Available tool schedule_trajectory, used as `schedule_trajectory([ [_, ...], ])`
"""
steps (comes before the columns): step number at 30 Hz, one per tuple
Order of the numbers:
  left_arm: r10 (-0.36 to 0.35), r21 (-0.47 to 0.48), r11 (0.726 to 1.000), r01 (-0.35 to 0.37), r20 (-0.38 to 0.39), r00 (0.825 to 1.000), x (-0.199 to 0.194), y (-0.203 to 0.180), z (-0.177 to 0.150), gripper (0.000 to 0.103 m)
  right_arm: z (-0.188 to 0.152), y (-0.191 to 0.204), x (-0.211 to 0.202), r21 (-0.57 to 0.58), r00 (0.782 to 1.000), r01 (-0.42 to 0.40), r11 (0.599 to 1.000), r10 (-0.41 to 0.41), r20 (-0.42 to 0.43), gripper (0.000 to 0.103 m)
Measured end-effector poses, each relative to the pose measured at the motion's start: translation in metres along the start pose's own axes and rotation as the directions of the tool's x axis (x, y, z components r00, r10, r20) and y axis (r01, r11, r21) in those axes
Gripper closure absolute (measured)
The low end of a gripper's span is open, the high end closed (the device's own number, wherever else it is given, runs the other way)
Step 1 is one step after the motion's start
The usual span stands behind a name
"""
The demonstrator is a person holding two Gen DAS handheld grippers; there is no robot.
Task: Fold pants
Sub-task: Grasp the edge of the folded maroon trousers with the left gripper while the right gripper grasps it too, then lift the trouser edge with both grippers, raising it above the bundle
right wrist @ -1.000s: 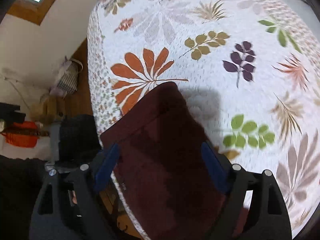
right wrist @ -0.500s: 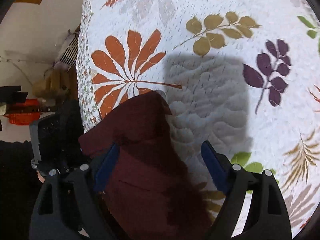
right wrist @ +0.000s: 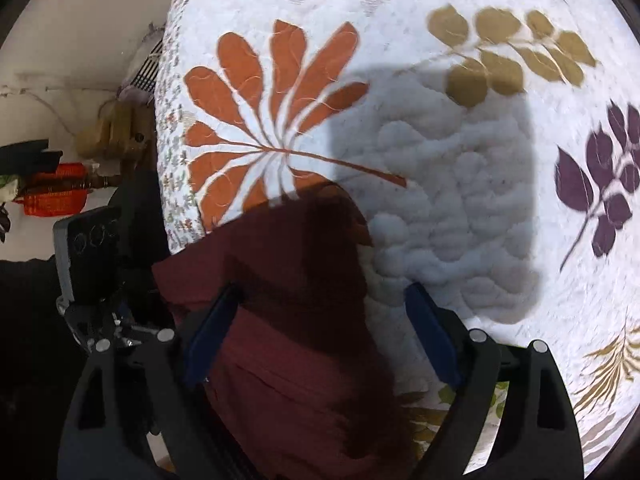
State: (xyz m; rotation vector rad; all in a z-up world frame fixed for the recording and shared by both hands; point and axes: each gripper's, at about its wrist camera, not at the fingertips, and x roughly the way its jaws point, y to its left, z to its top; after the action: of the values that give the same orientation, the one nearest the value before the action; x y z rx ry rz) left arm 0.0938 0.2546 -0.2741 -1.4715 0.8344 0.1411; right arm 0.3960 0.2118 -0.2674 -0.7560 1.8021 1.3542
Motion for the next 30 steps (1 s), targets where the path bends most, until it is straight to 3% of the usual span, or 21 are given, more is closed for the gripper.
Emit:
schedule_trajectory([
  [6, -0.036, 0.025, 0.999, 0.036, 0.012, 0.999, -0.003, 0.002, -0.004, 0.019, 0.009, 0.007, 0.004, -0.033, 0.999, -0.025, 0.999, 0.024, -0.027, 0.017],
  [8, -0.050, 0.022, 0.999, 0.049, 0.012, 0.999, -0.004, 0.004, -0.003, 0.019, 0.010, 0.010, 0.006, -0.044, 0.999, -0.030, 0.999, 0.028, -0.036, 0.021],
  [12, -0.044, 0.043, 0.998, 0.043, 0.011, 0.999, -0.007, 0.008, -0.008, 0.020, 0.009, 0.008, 0.004, -0.037, 0.999, -0.038, 0.999, 0.036, -0.037, 0.046],
  [15, -0.025, 0.049, 0.999, 0.024, 0.012, 1.000, -0.008, 0.010, -0.008, 0.037, 0.007, 0.008, 0.000, -0.032, 0.999, -0.037, 0.999, 0.036, -0.024, 0.055],
  [17, -0.034, 0.043, 0.999, 0.033, 0.007, 0.999, -0.006, 0.011, -0.005, 0.057, 0.005, 0.010, -0.002, -0.036, 0.999, -0.029, 0.999, 0.028, -0.017, 0.056],
  [25, -0.025, 0.108, 0.994, 0.024, 0.006, 1.000, -0.012, 0.002, -0.005, 0.065, 0.000, 0.023, -0.010, -0.037, 1.000, 0.024, 0.999, -0.024, 0.007, 0.072],
  [30, -0.029, 0.165, 0.986, 0.027, 0.012, 0.999, -0.017, -0.014, -0.007, 0.068, -0.008, 0.038, -0.023, -0.044, 0.997, 0.072, 0.996, -0.071, 0.030, 0.076],
])
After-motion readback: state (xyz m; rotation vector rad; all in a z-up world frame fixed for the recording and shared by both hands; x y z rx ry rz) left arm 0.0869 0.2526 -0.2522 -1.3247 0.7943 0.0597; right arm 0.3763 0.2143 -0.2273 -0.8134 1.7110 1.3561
